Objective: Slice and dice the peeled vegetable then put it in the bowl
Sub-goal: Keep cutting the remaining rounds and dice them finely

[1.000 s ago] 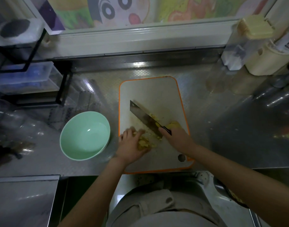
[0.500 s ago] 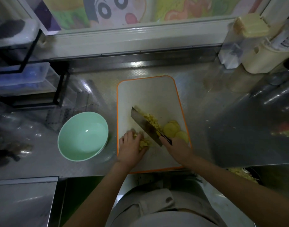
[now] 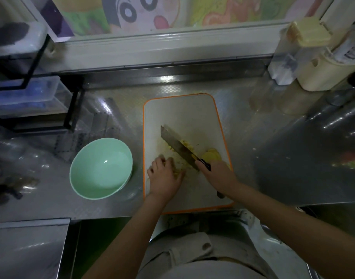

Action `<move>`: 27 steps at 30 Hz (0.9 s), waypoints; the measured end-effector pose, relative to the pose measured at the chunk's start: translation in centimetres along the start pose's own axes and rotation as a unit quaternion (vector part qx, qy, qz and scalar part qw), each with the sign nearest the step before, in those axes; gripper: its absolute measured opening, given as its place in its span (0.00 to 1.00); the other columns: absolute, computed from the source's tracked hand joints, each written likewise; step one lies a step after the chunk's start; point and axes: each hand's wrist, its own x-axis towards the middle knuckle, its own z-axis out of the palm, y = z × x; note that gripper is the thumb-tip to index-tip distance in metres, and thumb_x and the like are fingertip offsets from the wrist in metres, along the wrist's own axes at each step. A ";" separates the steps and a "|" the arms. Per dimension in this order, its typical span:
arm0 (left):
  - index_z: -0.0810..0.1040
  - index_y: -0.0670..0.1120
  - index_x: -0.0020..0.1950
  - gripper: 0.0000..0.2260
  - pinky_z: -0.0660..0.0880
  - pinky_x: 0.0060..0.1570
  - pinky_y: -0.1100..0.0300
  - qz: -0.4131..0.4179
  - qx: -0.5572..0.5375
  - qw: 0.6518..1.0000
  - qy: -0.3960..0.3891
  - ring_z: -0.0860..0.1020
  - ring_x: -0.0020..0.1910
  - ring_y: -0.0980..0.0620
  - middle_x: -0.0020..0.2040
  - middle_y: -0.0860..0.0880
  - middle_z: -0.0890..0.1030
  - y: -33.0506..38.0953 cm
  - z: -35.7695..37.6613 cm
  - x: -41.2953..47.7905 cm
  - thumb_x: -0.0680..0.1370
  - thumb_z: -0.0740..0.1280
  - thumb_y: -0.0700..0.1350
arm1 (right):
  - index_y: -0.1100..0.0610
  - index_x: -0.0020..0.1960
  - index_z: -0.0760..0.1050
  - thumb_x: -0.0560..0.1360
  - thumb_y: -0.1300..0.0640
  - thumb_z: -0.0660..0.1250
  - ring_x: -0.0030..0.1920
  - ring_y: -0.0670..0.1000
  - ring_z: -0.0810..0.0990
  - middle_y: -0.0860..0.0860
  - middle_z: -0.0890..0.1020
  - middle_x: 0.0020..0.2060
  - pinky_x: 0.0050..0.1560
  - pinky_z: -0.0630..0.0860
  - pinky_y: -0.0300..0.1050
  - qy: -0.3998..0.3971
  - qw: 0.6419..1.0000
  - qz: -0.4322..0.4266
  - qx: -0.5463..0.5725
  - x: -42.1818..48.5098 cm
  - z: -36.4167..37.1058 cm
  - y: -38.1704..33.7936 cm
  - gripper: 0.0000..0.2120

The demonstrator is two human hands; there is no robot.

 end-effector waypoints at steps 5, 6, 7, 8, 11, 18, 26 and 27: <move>0.65 0.52 0.68 0.20 0.59 0.62 0.50 0.049 -0.001 0.999 -0.017 0.62 0.63 0.46 0.63 0.45 0.65 -0.5 0.2 -0.3 0.78 0.56 0.58 | 0.54 0.29 0.64 0.79 0.41 0.57 0.21 0.49 0.64 0.50 0.66 0.21 0.23 0.60 0.43 -0.003 1.000 0.002 -0.002 -0.2 -0.2 0.0 0.24; 0.65 0.52 0.68 0.20 0.59 0.63 0.49 0.058 0.002 0.998 -0.021 0.62 0.63 0.46 0.63 0.46 0.65 -0.7 0.2 -0.3 0.78 0.56 0.58 | 0.54 0.29 0.64 0.78 0.41 0.57 0.21 0.49 0.64 0.50 0.66 0.21 0.24 0.60 0.43 -0.003 1.000 0.002 -0.001 -0.2 -0.2 0.0 0.24; 0.65 0.52 0.67 0.20 0.59 0.64 0.49 0.066 0.004 0.998 -0.023 0.62 0.63 0.46 0.63 0.46 0.65 -0.8 0.1 -0.3 0.78 0.56 0.59 | 0.54 0.29 0.64 0.78 0.41 0.57 0.21 0.50 0.65 0.50 0.66 0.21 0.24 0.60 0.43 -0.002 1.000 0.002 0.002 -0.2 -0.3 0.0 0.24; 0.66 0.51 0.67 0.20 0.59 0.65 0.48 0.072 0.004 0.997 -0.025 0.62 0.63 0.46 0.63 0.46 0.65 -0.9 0.1 -0.3 0.78 0.56 0.59 | 0.54 0.29 0.64 0.78 0.41 0.57 0.21 0.50 0.65 0.50 0.66 0.21 0.24 0.60 0.43 -0.001 1.000 0.001 0.003 -0.3 -0.3 0.0 0.24; 0.67 0.49 0.65 0.19 0.55 0.68 0.45 0.071 -0.009 0.997 -0.019 0.62 0.65 0.47 0.63 0.47 0.67 -1.1 -0.5 0.0 0.78 0.57 0.58 | 0.54 0.30 0.64 0.78 0.41 0.57 0.22 0.50 0.66 0.50 0.66 0.22 0.25 0.61 0.43 0.005 1.000 0.002 0.000 -0.4 -0.3 -0.1 0.23; 0.64 0.50 0.70 0.19 0.44 0.72 0.43 0.134 0.040 0.989 -0.049 0.53 0.74 0.49 0.71 0.48 0.62 -1.0 -1.1 0.8 0.80 0.54 0.54 | 0.55 0.30 0.64 0.78 0.42 0.57 0.22 0.50 0.64 0.50 0.66 0.22 0.25 0.60 0.42 0.008 1.000 0.000 0.026 -0.6 -0.3 -0.3 0.24; 0.62 0.48 0.71 0.27 0.56 0.69 0.53 0.198 0.032 0.977 -0.068 0.63 0.68 0.48 0.66 0.48 0.66 -2.6 -1.6 -0.1 0.76 0.61 0.59 | 0.55 0.28 0.61 0.79 0.43 0.58 0.22 0.48 0.63 0.49 0.64 0.22 0.24 0.58 0.40 0.011 1.000 0.020 0.017 -1.2 -0.5 -0.8 0.24; 0.60 0.47 0.73 0.30 0.56 0.69 0.54 0.207 0.039 0.975 -0.078 0.62 0.68 0.47 0.66 0.47 0.66 -2.9 -1.6 -0.1 0.76 0.62 0.59 | 0.55 0.28 0.61 0.79 0.43 0.58 0.22 0.48 0.63 0.50 0.64 0.22 0.24 0.57 0.40 0.012 1.000 0.026 0.013 -1.3 -0.5 -0.9 0.24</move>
